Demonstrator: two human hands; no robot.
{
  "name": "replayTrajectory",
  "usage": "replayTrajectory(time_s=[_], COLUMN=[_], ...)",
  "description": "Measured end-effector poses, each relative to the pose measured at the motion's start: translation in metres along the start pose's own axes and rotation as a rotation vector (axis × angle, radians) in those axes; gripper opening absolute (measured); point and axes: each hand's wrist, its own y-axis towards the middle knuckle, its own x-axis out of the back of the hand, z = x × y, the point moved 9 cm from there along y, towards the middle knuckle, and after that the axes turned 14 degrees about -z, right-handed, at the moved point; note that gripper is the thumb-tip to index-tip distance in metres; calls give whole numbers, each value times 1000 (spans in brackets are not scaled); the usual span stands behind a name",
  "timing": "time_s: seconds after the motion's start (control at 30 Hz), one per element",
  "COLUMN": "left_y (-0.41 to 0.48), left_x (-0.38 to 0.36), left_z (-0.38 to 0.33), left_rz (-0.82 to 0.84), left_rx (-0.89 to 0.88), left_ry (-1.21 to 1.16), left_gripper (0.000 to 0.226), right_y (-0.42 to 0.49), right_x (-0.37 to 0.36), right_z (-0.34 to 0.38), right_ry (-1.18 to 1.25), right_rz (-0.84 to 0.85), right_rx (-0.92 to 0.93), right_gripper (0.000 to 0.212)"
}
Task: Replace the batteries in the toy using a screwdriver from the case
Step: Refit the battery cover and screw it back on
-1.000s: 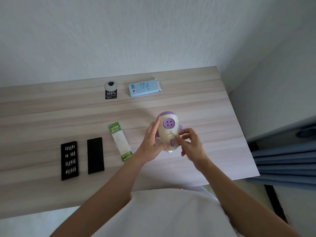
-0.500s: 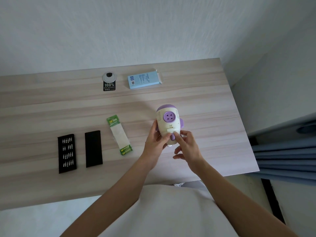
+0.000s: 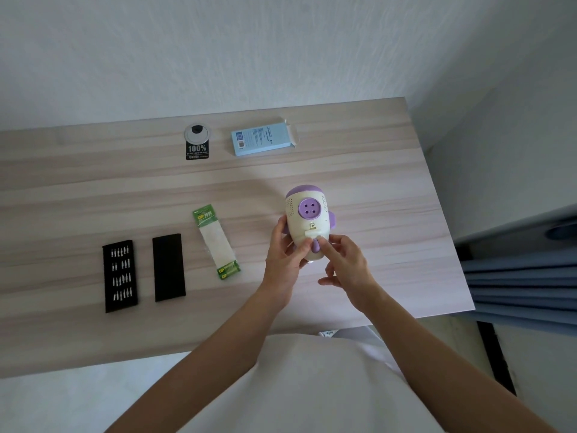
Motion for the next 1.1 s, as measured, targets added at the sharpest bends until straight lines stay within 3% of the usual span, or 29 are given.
replayTrajectory(time_s=[0.13, 0.27, 0.37, 0.53, 0.7, 1.1], left_y=[7, 14, 18, 19, 21, 21], left_x=[3, -2, -3, -9, -6, -6], left_z=[-4, -7, -6, -13, -14, -16], left_rz=[0, 22, -5, 19, -41, -10], left_rx=[58, 110, 137, 79, 57, 66], left_ry=[46, 82, 95, 95, 63, 137], left_gripper=[94, 103, 101, 59, 63, 62], right_y=[4, 11, 15, 18, 20, 23], right_x=[4, 1, -6, -9, -9, -7], right_z=[5, 16, 25, 26, 26, 30], right_ry=[-7, -6, -39, 16, -17, -95], right_rz=[-17, 4, 48, 101, 105, 60], right_rx=[17, 58, 104, 100, 125, 222], right_gripper=[57, 62, 57, 49, 50, 50])
